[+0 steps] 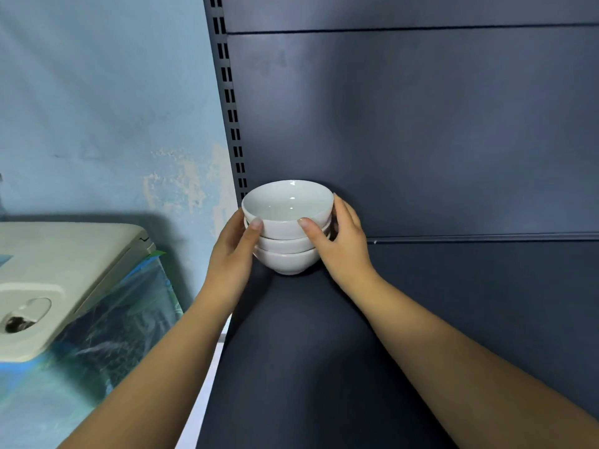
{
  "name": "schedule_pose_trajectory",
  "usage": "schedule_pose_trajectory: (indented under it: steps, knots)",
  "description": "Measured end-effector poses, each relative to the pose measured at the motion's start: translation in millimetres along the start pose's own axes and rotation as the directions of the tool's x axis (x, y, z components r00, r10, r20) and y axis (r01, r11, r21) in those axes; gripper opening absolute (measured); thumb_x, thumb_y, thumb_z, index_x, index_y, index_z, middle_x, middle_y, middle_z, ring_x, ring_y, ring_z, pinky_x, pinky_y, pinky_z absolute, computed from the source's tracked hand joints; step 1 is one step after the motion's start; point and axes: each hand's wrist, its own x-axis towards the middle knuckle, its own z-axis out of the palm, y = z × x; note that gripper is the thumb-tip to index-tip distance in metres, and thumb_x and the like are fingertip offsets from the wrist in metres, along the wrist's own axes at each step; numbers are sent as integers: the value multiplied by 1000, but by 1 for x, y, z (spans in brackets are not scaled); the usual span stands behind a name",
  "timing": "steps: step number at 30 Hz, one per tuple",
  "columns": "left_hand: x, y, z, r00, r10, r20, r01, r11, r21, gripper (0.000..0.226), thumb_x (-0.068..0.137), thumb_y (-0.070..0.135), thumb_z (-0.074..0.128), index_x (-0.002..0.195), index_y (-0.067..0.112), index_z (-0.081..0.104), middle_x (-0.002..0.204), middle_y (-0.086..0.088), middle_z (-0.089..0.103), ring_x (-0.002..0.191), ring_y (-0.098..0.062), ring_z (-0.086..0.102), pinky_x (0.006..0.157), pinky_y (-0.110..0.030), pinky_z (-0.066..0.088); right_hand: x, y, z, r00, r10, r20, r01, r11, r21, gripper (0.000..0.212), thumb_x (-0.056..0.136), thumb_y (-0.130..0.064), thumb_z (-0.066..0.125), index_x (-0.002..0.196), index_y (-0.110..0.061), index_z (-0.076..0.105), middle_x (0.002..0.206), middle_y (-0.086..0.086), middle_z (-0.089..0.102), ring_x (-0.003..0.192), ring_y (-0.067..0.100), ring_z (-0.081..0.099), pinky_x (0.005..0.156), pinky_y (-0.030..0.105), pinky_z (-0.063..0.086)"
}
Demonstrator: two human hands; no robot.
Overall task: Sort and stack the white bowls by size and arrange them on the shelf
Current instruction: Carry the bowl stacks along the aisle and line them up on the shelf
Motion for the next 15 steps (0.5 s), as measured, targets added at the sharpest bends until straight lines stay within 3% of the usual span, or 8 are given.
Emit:
schedule_pose_trajectory:
  steps: [2, 4, 8, 10, 12, 15]
  knots:
    - [-13, 13, -1, 998, 10, -69, -6, 998, 56, 19, 95, 30, 49, 110, 41, 51, 104, 38, 53, 103, 11, 50, 85, -6, 35, -7, -1, -13, 999, 34, 32, -31, 996, -82, 64, 86, -35, 60, 141, -15, 33, 144, -2, 33, 132, 11, 33, 101, 12, 23]
    - [-30, 27, -4, 993, 27, -114, -12, 991, 130, 31, 95, 27, 48, 126, 34, 48, 114, 28, 47, 103, 7, 46, 73, 7, 30, -17, -1, -29, 998, 59, 37, -53, 987, -154, 61, 88, -36, 57, 141, -14, 34, 148, 0, 31, 135, 13, 31, 105, 17, 23]
    - [-78, 58, 0, 994, 100, -49, -83, 957, 277, 28, 94, 25, 51, 121, 25, 59, 120, 14, 57, 101, 2, 51, 84, -3, 34, -58, -13, -82, 999, 10, 31, 0, 952, -307, 43, 89, -31, 57, 129, -16, 51, 133, 0, 50, 124, 14, 45, 97, 14, 30]
    - [-114, 70, 10, 985, 160, 61, -171, 921, 350, 23, 92, 22, 55, 113, 23, 64, 112, 14, 60, 99, 6, 51, 83, 4, 32, -92, -20, -118, 996, 14, 85, 20, 923, -384, 38, 90, -31, 56, 125, -17, 55, 130, -3, 54, 121, 11, 47, 93, 12, 29]
    - [-158, 82, 28, 955, 248, 161, -292, 870, 396, 28, 88, 29, 57, 110, 16, 67, 109, 14, 59, 100, 11, 47, 85, 7, 27, -140, -25, -160, 992, 14, 122, 46, 879, -474, 37, 90, -32, 56, 125, -18, 56, 129, -4, 55, 121, 12, 47, 93, 14, 31]
    - [-229, 94, 65, 869, 395, 298, -492, 753, 437, 47, 82, 39, 45, 108, 6, 68, 105, 6, 60, 105, 1, 49, 93, -2, 27, -223, -26, -222, 987, -143, 72, 156, 756, -636, 37, 85, -29, 61, 114, -7, 64, 117, 10, 65, 110, 26, 60, 91, 20, 33]
